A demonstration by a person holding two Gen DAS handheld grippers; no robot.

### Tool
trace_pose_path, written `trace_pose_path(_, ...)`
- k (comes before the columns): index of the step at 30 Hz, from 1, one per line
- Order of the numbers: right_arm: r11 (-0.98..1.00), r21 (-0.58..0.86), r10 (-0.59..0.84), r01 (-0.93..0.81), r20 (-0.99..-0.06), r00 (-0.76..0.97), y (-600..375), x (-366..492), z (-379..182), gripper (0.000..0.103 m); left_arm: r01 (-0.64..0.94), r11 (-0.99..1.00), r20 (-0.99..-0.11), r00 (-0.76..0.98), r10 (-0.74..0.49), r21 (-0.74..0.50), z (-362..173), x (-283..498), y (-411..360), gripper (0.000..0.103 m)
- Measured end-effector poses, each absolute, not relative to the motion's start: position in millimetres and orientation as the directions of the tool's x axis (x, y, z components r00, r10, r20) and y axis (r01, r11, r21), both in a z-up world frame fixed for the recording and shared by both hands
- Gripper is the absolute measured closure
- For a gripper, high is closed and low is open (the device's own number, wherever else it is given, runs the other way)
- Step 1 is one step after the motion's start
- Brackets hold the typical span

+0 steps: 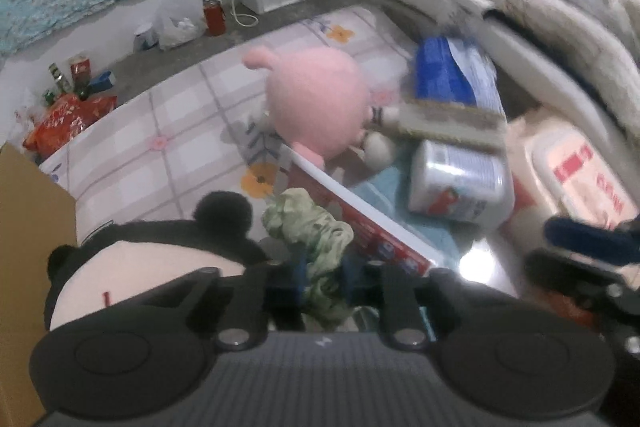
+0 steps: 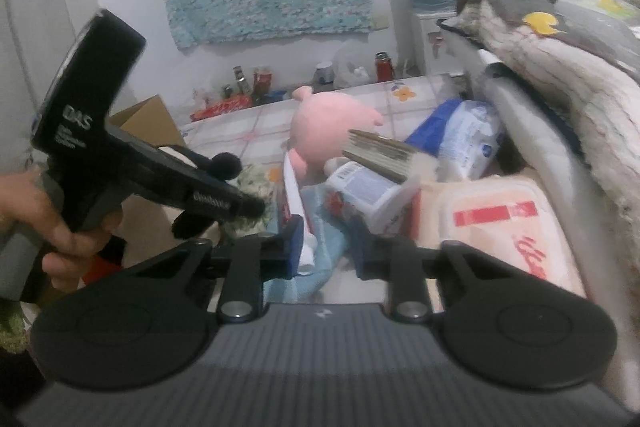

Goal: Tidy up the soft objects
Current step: 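Grasp the green scrunchie with the left tool while the right tool grasps the toothpaste tube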

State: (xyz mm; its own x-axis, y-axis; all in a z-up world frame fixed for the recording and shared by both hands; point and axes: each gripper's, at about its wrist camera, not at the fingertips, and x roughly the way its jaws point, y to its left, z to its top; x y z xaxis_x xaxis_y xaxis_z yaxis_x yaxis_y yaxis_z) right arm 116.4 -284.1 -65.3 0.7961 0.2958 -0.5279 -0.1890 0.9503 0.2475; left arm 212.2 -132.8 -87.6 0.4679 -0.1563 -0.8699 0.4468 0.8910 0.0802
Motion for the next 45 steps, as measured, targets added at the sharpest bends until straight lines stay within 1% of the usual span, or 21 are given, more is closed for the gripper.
trace_pose_path(7,0.931,0.214,0.364,-0.294,-0.570,0.736,-258,155,-66,0.085,0.372,0.928,-0.821,0.530,-0.212,0.001,-58,206,-104,0.091)
trace_pose_path(12,0.933,0.154,0.344,-0.325,-0.641,0.686,-232,194,-82,0.085,0.351,0.936,-0.793,0.559,-0.240,-0.036,-41,197,-93,0.091)
trace_pose_path(13,0.936,0.138,0.330,-0.323,-0.656,0.678,-228,200,-87,0.084,0.352,0.935,-0.792,0.560,-0.244,-0.039,-40,196,-93,0.091)
trace_pose_path(19,0.930,0.115,0.328,-0.348,-0.684,0.652,-215,218,-91,0.081,0.354,0.933,-0.788,0.557,-0.261,-0.059,-40,188,-92,0.092)
trace_pose_path(21,0.930,0.112,0.326,-0.349,-0.689,0.648,-212,220,-92,0.083,0.351,0.934,-0.785,0.560,-0.265,-0.065,-40,185,-91,0.092)
trace_pose_path(26,0.934,0.136,0.330,-0.331,-0.688,0.646,-216,204,-87,0.084,0.337,0.939,-0.772,0.578,-0.263,-0.068,-31,173,-84,0.092)
trace_pose_path(30,0.939,0.163,0.328,-0.302,-0.689,0.647,-227,174,-80,0.085,0.333,0.940,-0.759,0.593,-0.269,-0.073,-21,162,-78,0.092)
trace_pose_path(37,0.946,0.240,0.325,-0.219,-0.735,0.595,-245,121,-94,0.084,0.335,0.938,-0.752,0.595,-0.283,-0.088,-18,140,-69,0.092)
trace_pose_path(45,0.938,0.254,0.345,-0.236,-0.746,0.570,-240,133,-94,0.081,0.312,0.945,-0.771,0.576,-0.273,-0.101,-27,134,-61,0.092)
